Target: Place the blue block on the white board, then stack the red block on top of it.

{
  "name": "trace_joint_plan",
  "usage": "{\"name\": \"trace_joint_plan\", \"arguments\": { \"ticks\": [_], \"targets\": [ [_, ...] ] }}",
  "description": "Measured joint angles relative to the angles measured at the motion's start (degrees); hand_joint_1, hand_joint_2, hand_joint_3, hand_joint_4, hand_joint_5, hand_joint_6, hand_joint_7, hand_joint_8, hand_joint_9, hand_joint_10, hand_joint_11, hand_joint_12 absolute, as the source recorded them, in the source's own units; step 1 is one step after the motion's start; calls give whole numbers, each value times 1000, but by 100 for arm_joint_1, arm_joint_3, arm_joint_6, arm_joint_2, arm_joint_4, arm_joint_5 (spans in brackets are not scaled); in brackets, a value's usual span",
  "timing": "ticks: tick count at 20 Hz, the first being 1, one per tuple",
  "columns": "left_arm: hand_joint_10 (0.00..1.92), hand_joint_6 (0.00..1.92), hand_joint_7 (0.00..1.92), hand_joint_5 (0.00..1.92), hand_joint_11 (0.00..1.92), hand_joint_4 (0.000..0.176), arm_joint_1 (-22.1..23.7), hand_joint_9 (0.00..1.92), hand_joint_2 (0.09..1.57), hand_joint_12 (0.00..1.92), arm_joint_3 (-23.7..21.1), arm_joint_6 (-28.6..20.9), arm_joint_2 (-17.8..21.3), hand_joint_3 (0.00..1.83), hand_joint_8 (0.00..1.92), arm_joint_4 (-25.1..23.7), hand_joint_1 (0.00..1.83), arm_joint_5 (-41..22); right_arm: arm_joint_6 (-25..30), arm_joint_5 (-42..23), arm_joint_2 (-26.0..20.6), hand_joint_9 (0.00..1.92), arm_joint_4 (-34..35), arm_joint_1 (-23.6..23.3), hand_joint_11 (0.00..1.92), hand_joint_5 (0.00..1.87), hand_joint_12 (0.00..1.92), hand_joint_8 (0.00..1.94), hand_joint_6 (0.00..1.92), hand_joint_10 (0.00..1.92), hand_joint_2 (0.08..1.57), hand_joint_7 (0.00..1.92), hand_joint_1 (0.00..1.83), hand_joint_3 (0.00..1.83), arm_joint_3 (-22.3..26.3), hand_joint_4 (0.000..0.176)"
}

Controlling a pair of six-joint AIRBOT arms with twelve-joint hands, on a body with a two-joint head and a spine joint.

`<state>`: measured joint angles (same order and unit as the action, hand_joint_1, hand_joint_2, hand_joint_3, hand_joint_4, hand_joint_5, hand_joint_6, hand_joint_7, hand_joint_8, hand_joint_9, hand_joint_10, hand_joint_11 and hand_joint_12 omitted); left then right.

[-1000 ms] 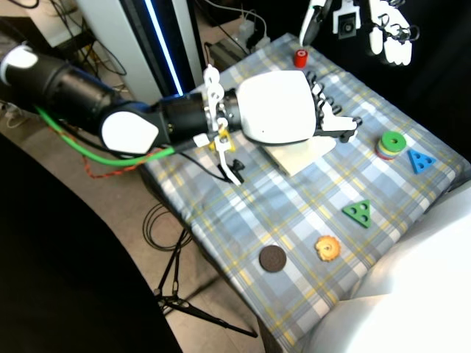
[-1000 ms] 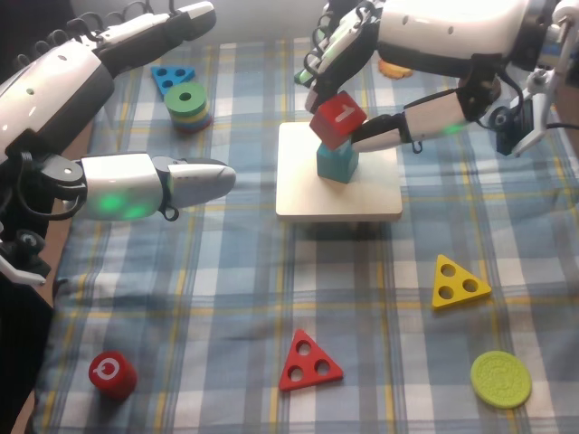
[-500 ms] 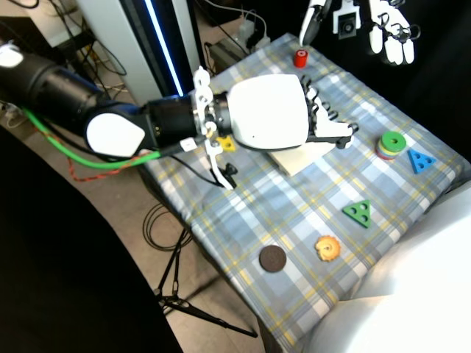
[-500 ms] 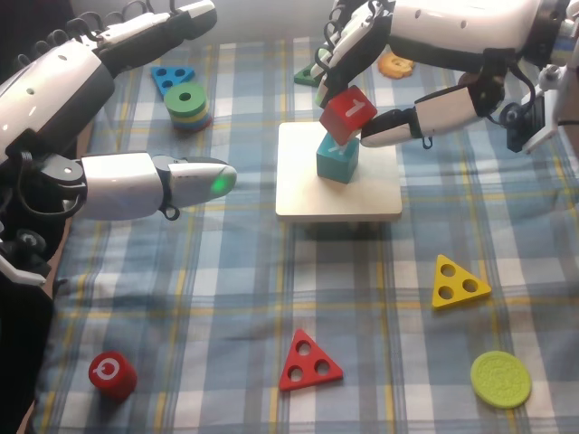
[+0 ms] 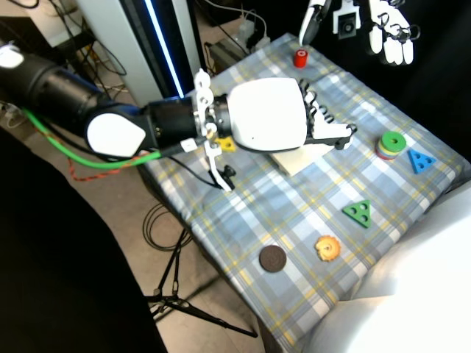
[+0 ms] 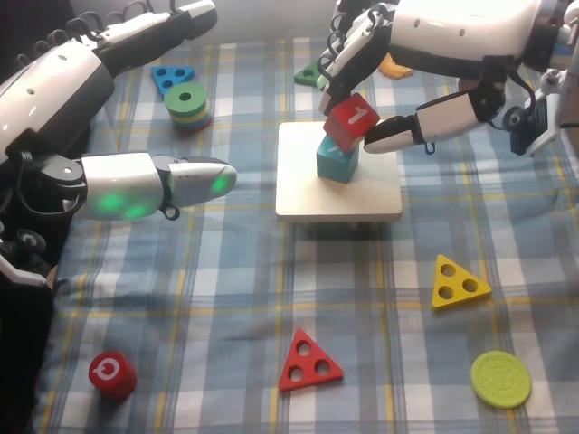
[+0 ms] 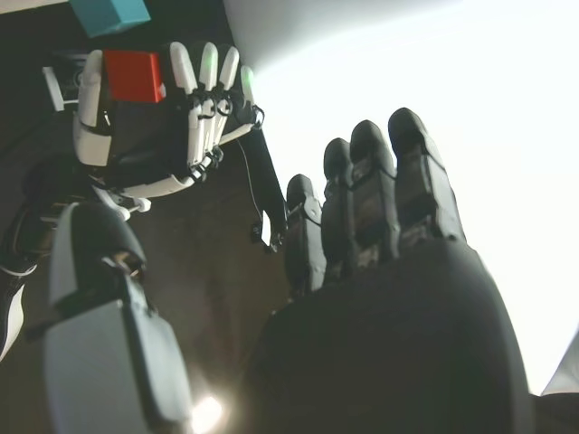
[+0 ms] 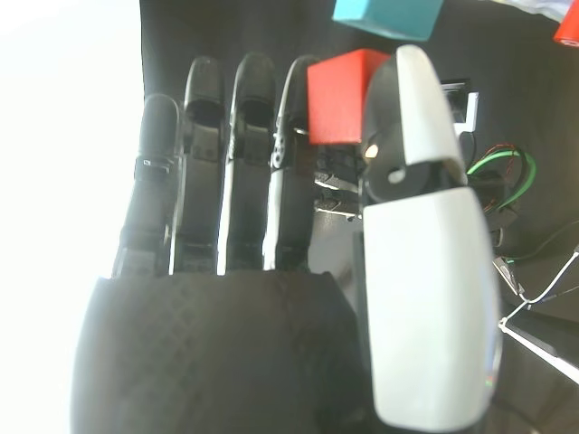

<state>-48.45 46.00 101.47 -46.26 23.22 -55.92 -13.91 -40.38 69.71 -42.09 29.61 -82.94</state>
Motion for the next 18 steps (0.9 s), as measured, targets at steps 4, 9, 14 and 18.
{"name": "trace_joint_plan", "arguments": {
  "ticks": [4,9,14,18],
  "targets": [
    [8,0,249,268,0,167,0,219,888,296,0,0,0,0,3,0,816,-2,17,15,0,718,-48,44,57,1082,877,0,801,0,1068,917,1176,0,-7,0],
    [0,2,249,271,0,154,0,203,892,308,0,0,0,1,1,2,807,-4,17,46,28,699,-59,61,74,1077,1023,0,808,0,1070,883,1174,0,-61,0],
    [4,4,251,283,0,156,0,213,892,283,0,-2,-2,0,2,4,813,-7,20,39,66,737,-59,61,149,1091,1080,1,785,10,1064,876,1178,0,-68,0],
    [0,1,246,285,0,157,0,205,884,311,0,-2,-2,0,0,-2,818,-4,20,39,66,742,-61,61,153,1087,1070,1,790,9,1066,876,1176,1,-76,0]
  ]
}}
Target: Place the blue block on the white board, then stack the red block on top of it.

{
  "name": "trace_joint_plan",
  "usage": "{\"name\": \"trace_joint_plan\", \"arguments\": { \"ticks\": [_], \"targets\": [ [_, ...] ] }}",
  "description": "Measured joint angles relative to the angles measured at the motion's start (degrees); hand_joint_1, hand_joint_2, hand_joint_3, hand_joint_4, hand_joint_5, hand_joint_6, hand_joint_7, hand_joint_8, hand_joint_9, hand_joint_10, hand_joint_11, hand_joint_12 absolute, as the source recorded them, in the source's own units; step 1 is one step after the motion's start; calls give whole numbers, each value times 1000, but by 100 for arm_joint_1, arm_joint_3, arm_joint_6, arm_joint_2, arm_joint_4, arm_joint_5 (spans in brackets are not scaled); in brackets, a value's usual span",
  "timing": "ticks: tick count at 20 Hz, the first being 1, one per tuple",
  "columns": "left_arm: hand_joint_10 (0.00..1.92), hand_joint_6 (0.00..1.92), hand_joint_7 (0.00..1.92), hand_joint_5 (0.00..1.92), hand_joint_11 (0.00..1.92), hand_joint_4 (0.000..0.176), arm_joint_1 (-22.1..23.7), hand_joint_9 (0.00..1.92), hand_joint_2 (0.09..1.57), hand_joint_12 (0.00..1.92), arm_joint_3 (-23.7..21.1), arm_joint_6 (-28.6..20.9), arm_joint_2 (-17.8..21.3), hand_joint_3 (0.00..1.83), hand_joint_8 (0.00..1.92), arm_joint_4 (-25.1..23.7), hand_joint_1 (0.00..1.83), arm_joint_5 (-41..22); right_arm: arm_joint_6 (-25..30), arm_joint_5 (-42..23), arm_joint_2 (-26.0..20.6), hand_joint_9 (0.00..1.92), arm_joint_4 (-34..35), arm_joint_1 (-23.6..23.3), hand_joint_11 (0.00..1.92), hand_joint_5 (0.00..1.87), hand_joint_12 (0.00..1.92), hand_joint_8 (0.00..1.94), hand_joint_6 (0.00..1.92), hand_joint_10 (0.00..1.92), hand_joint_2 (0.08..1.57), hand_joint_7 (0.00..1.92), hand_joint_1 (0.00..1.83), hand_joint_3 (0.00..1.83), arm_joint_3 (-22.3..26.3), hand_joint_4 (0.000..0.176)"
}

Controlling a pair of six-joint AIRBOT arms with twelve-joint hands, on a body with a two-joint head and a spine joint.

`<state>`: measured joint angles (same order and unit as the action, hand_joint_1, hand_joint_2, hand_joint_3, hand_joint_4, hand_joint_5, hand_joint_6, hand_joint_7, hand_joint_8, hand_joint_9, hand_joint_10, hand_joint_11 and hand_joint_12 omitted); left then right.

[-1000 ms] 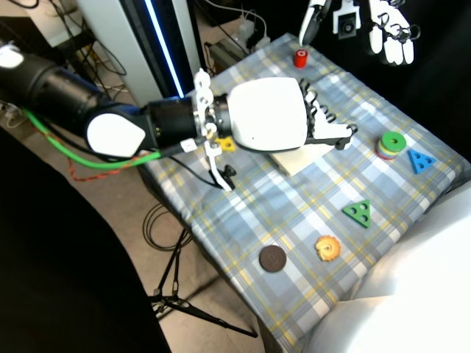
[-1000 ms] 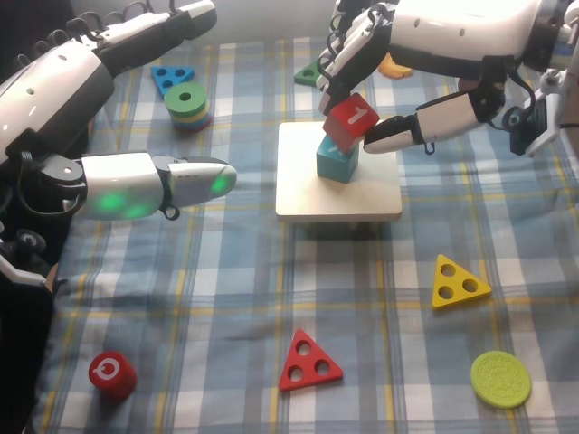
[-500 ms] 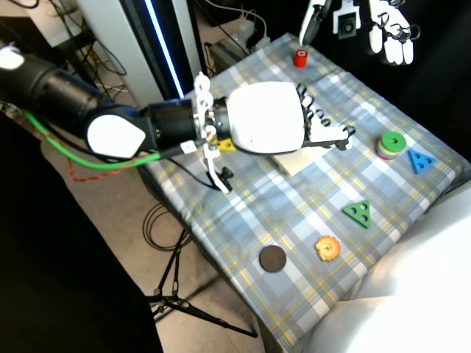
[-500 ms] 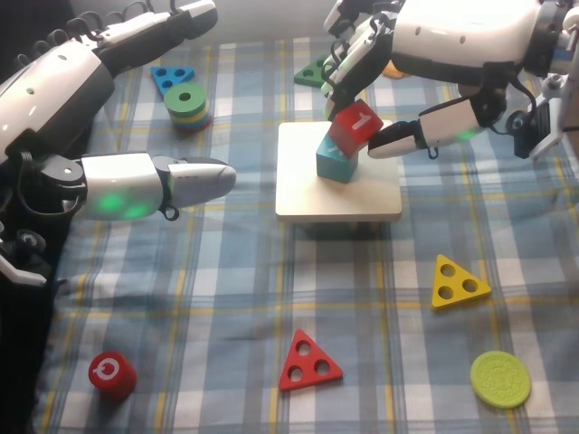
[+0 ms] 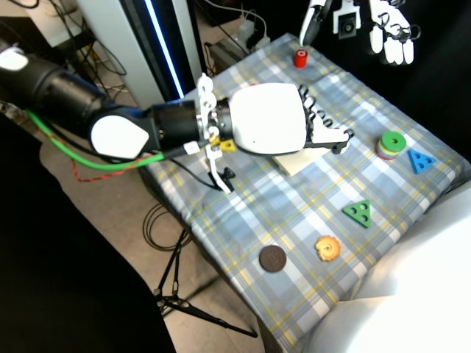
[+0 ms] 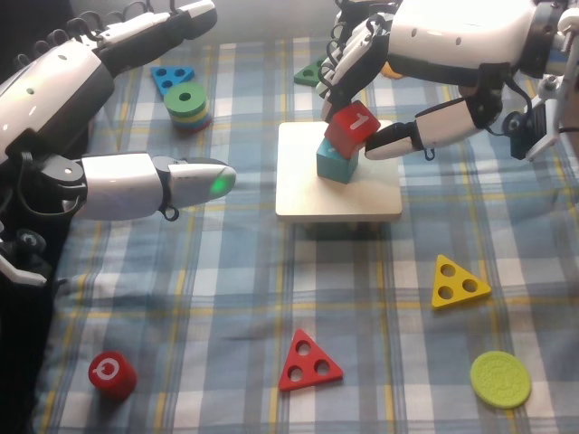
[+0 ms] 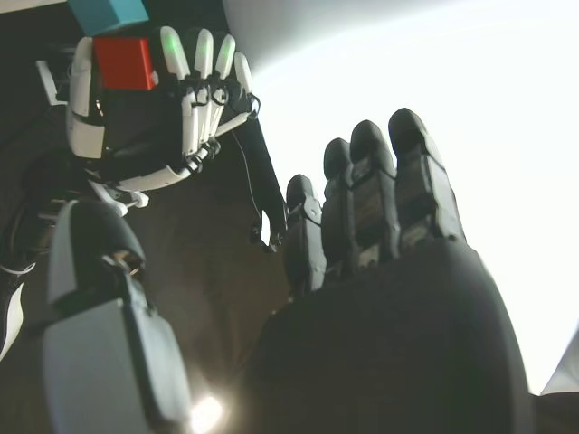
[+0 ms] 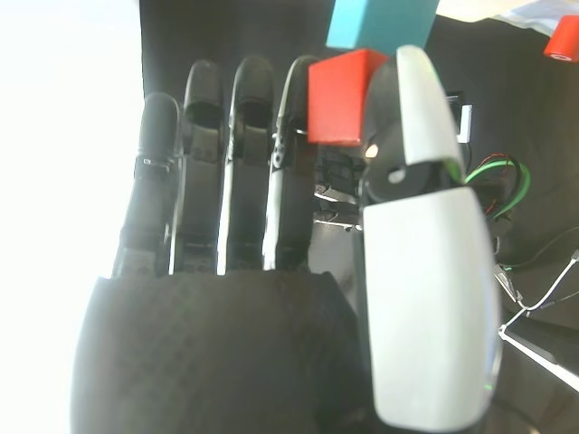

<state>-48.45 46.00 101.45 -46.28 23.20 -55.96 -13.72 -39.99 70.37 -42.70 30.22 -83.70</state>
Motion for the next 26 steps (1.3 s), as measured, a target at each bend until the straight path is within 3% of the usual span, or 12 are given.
{"name": "trace_joint_plan", "arguments": {
  "ticks": [8,13,14,15,16,17,19,20,21,23,25,26],
  "targets": [
    [1,0,242,281,0,158,2,207,893,248,0,0,0,0,0,0,826,0,24,0,13,753,-44,0,186,1099,1063,1,771,7,1061,879,1176,0,-2,0],
    [1,0,255,282,0,140,2,214,899,375,0,2,0,2,0,0,820,-2,72,0,13,743,-94,0,240,1009,1011,2,927,1,1098,833,1114,2,-2,0],
    [1,0,247,280,0,144,2,209,896,332,0,0,0,0,2,-2,824,0,76,0,13,733,-96,0,241,992,995,2,955,1,1105,820,1096,2,-2,0],
    [2,0,239,277,0,147,2,199,897,292,0,2,0,0,1,0,826,0,79,0,13,723,-98,0,240,978,980,2,979,0,1111,799,1078,2,-2,15],
    [3,0,237,277,0,147,2,199,898,285,0,2,0,1,1,0,821,0,81,0,13,699,-109,0,227,868,949,6,376,4,1057,778,1049,0,-2,0],
    [1,0,235,268,0,157,2,195,898,284,0,2,0,0,0,0,814,-2,83,0,13,683,-114,0,219,872,922,4,121,4,1042,760,1034,0,-2,0],
    [0,0,241,266,0,155,2,194,898,287,0,2,0,0,3,0,819,0,83,0,13,683,-140,0,224,856,903,0,8,3,1028,747,1037,0,-2,0],
    [1,2,245,277,0,140,2,197,895,324,0,0,0,0,2,0,836,0,83,2,13,687,-153,0,222,827,928,0,1,3,1021,743,1038,0,-2,0],
    [0,1,246,277,0,139,15,195,895,332,0,0,0,0,2,0,835,9,83,2,13,690,-155,0,226,810,936,0,0,4,1018,741,1039,0,-2,0],
    [3,1,260,280,0,143,20,207,891,373,0,2,0,0,3,-2,828,-7,83,2,13,693,-155,0,234,761,949,0,0,4,1014,732,1030,0,-2,0],
    [1,0,252,272,0,158,20,191,894,306,0,2,0,0,1,0,832,-4,83,2,13,686,-160,0,228,731,955,0,0,1,1015,715,1012,0,-2,0],
    [0,0,247,268,0,155,17,188,901,297,0,2,0,3,0,-2,820,-7,83,2,13,677,-164,0,221,713,954,0,0,0,1018,700,1015,1,-2,0]
  ]
}}
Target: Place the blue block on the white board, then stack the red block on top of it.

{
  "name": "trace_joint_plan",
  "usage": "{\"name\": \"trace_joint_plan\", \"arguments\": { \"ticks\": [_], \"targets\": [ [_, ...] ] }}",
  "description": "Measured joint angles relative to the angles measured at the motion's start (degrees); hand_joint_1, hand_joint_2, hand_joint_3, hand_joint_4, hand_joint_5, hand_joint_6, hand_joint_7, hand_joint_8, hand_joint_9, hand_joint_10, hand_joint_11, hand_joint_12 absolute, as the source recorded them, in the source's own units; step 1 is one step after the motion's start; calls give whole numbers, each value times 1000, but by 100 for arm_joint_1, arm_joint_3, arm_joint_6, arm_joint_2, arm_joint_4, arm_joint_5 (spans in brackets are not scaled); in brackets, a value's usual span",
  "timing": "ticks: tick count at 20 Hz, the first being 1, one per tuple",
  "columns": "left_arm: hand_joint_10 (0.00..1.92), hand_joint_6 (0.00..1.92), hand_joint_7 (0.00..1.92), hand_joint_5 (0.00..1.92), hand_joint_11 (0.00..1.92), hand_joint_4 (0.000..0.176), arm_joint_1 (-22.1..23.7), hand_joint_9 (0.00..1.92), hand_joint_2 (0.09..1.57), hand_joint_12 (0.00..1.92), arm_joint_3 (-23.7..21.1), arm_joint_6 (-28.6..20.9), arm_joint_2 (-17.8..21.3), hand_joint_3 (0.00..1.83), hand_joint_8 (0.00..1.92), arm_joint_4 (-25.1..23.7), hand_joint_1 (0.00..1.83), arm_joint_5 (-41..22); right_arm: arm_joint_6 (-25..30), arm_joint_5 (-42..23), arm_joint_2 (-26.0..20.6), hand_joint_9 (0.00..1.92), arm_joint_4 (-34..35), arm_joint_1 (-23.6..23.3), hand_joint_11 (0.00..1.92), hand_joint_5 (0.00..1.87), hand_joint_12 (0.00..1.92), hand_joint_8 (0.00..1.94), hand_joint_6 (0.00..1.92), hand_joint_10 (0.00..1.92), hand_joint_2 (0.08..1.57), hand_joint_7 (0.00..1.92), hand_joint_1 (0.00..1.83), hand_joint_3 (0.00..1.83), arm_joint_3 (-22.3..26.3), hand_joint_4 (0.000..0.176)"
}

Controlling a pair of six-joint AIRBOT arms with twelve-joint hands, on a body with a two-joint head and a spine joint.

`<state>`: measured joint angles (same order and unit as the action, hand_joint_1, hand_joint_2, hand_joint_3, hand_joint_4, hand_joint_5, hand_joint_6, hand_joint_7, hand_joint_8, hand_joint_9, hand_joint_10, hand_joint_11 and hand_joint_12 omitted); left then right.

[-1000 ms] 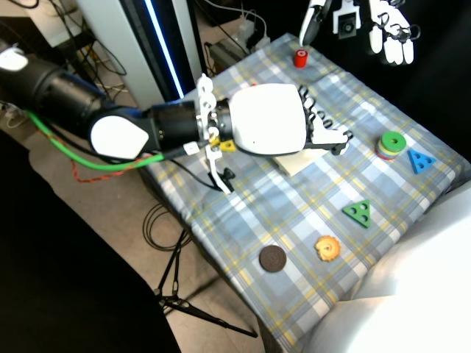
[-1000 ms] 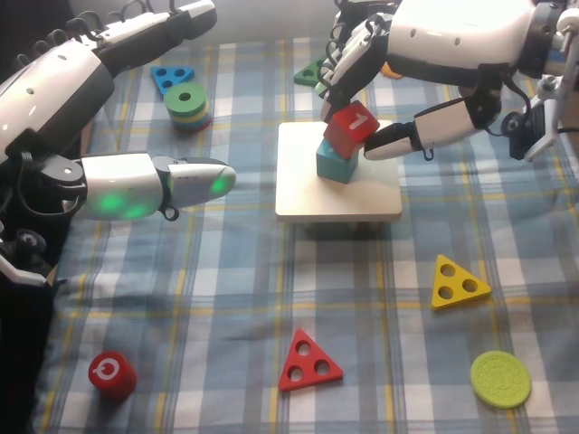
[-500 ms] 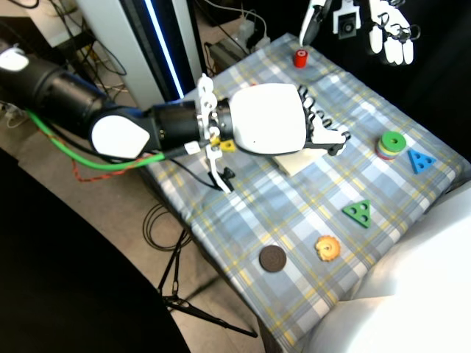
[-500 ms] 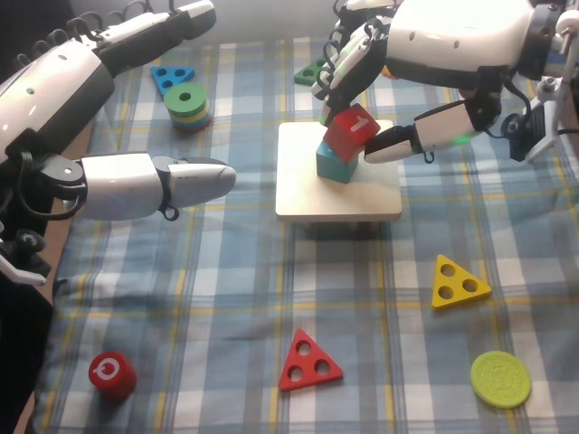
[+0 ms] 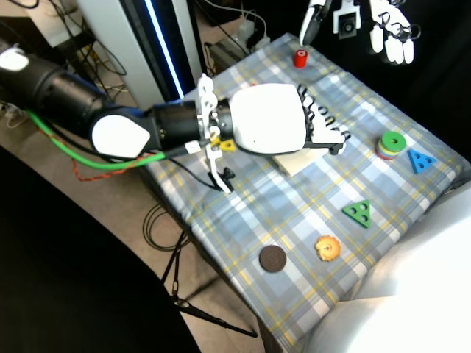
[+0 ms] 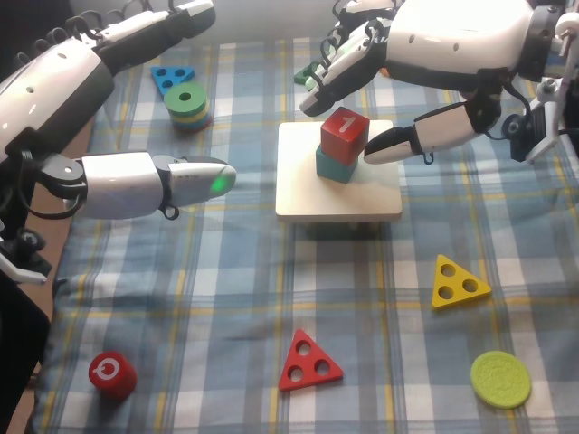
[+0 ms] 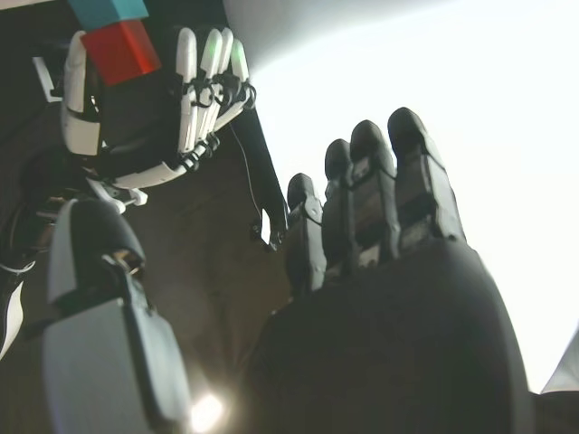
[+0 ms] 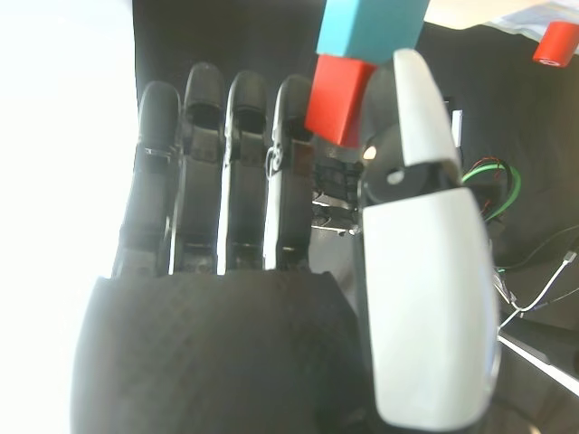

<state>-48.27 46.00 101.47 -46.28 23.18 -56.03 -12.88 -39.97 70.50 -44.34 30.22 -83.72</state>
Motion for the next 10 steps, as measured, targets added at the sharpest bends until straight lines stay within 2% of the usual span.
{"name": "trace_joint_plan", "arguments": {
  "ticks": [2,4,5,6,7,8,9,10],
  "targets": [
    [3,3,250,275,0,155,0,193,900,289,0,-2,0,2,1,2,822,2,0,2,0,666,-7,0,219,683,950,0,0,0,1017,672,1003,0,0,0],
    [5,4,248,278,0,154,0,199,900,283,0,-2,0,1,1,2,818,0,0,0,0,565,-9,0,154,566,920,0,0,0,1011,563,974,0,0,1],
    [2,2,241,282,0,154,0,197,899,250,0,-2,0,1,2,2,822,0,0,0,0,436,-7,0,30,430,952,0,0,0,994,446,957,0,2,42],
    [4,0,233,276,0,154,0,202,898,245,0,0,0,0,0,2,821,0,0,2,0,287,11,0,5,277,819,0,0,0,987,301,921,0,2,91],
    [3,1,229,278,0,150,0,205,896,274,0,-2,0,0,0,2,825,-7,0,7,-2,209,44,0,0,183,685,0,0,2,973,214,907,0,9,110],
    [2,1,225,268,0,147,0,195,898,309,0,-2,0,0,1,-2,822,-20,0,13,-39,111,101,0,0,36,456,9,0,9,949,113,885,0,48,112],
    [0,0,218,259,0,144,0,175,895,334,-2,0,0,0,0,0,812,-57,2,-31,-146,42,164,0,0,6,241,8,0,12,923,31,868,0,133,141],
    [1,0,213,257,0,144,0,163,891,360,-22,0,2,0,0,33,807,-103,2,-105,-258,8,262,0,0,0,126,1,0,2,910,5,851,0,195,159]
  ]
}}
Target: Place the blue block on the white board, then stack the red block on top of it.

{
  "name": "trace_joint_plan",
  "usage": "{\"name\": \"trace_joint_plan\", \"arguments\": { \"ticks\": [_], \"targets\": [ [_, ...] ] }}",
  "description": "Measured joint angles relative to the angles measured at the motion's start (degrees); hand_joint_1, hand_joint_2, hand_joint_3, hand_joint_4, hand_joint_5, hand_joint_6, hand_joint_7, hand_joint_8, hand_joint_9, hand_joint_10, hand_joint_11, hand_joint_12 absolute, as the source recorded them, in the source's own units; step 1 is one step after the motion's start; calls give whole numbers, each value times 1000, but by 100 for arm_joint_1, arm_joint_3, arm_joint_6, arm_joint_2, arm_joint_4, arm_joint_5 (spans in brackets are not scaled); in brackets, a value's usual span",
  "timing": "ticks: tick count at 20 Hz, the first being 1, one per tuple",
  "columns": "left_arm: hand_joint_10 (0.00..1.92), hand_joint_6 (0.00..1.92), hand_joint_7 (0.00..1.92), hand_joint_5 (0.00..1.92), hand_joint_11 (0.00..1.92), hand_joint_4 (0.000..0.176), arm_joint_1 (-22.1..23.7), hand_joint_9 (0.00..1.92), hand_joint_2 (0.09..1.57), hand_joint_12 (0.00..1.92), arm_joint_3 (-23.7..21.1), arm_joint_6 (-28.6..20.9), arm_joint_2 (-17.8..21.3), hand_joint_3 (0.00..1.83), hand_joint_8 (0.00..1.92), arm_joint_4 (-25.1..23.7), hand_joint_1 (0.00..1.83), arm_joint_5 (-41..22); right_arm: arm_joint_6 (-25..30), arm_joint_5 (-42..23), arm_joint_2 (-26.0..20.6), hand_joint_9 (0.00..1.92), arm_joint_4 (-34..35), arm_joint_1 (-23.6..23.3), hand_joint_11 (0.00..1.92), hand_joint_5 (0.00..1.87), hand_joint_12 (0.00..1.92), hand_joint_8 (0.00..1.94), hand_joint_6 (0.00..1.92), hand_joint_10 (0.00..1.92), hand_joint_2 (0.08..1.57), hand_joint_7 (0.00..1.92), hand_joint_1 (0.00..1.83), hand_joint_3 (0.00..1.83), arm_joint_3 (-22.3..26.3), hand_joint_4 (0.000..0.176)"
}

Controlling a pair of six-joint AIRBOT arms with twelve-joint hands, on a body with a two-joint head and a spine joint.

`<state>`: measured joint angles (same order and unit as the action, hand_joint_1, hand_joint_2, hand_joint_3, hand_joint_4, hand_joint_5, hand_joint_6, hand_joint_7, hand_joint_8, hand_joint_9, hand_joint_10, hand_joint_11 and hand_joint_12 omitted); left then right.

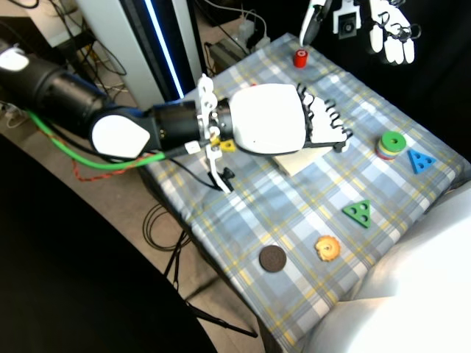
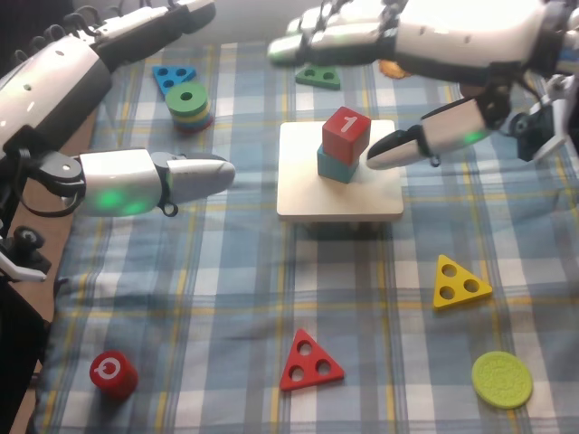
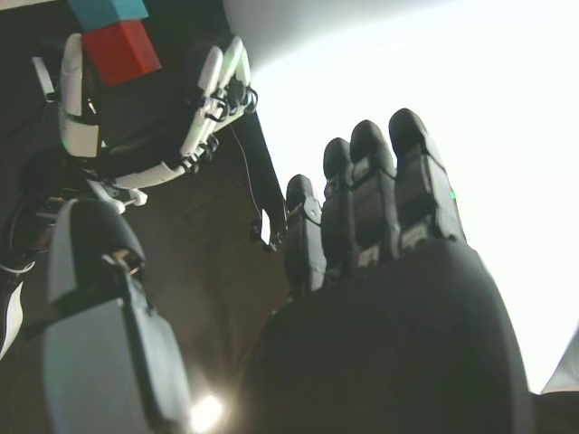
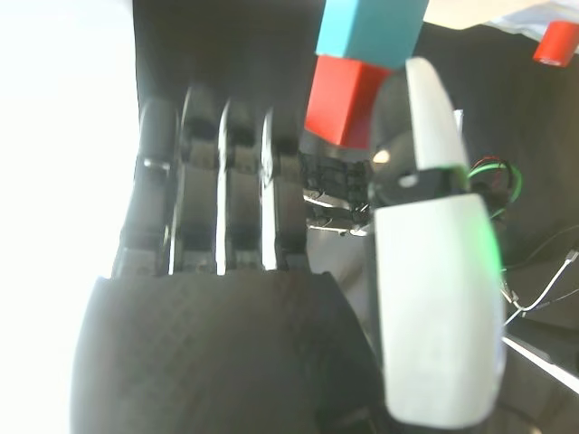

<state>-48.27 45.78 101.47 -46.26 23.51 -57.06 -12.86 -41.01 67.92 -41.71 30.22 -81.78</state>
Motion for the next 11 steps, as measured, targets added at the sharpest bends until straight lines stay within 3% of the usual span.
{"name": "trace_joint_plan", "arguments": {
  "ticks": [1,2,3,4,5,6,7,8,9,10,11],
  "targets": [
    [1,0,230,271,0,134,0,181,874,490,-22,-4,7,0,1,4,791,-61,0,-66,-131,1,133,0,0,0,24,0,0,0,903,0,815,0,72,173],
    [0,0,228,262,0,116,-13,173,869,515,-57,-105,44,0,0,-66,785,-107,-44,-179,-304,0,304,31,0,0,4,0,0,0,907,0,746,1,175,175],
    [0,0,221,251,0,111,-96,169,865,506,-79,-645,160,0,0,-332,785,-251,-337,-544,-660,0,898,280,0,0,0,0,0,0,908,0,720,2,422,176],
    [11,7,186,215,0,121,-111,124,861,313,-79,-723,175,0,7,-350,778,-284,-402,-588,-706,0,992,334,0,0,0,0,0,0,902,0,733,0,457,176],
    [6,5,174,205,0,111,-227,106,863,208,-48,-1300,258,0,4,-466,783,-479,-629,-857,-960,0,1416,636,0,0,0,0,0,0,916,0,720,5,651,176],
    [0,0,142,187,0,88,-378,75,843,165,28,-1941,326,0,0,-577,778,-662,-879,-1167,-1204,0,1897,1021,0,0,0,0,0,0,924,0,683,8,870,176],
    [0,0,81,139,0,103,-538,17,820,78,105,-2583,380,0,2,-636,763,-916,-1134,-1591,-1445,0,2446,1456,0,0,0,0,0,0,925,0,677,7,1121,176],
    [6,0,71,27,16,138,-645,22,825,69,155,-2988,415,0,3,-682,775,-1132,-1307,-1976,-1606,0,2879,1792,0,0,0,0,0,0,943,0,749,12,1335,176],
    [13,0,85,5,31,160,-774,39,820,75,160,-3355,459,0,8,-710,781,-1401,-1552,-2522,-1749,0,3322,2173,0,0,0,0,0,0,934,0,795,6,1552,175],
    [4,0,124,0,35,169,-925,101,806,214,160,-3683,501,0,14,-780,736,-1753,-1829,-3158,-1862,31,3773,2549,0,0,0,4,0,5,983,47,801,7,1757,131],
    [3,0,195,0,6,120,-1060,183,826,510,160,-3901,511,0,6,-822,664,-2041,-1978,-3663,-1899,83,4107,2837,27,25,13,6,2,9,1016,110,819,5,1851,114]
  ]
}}
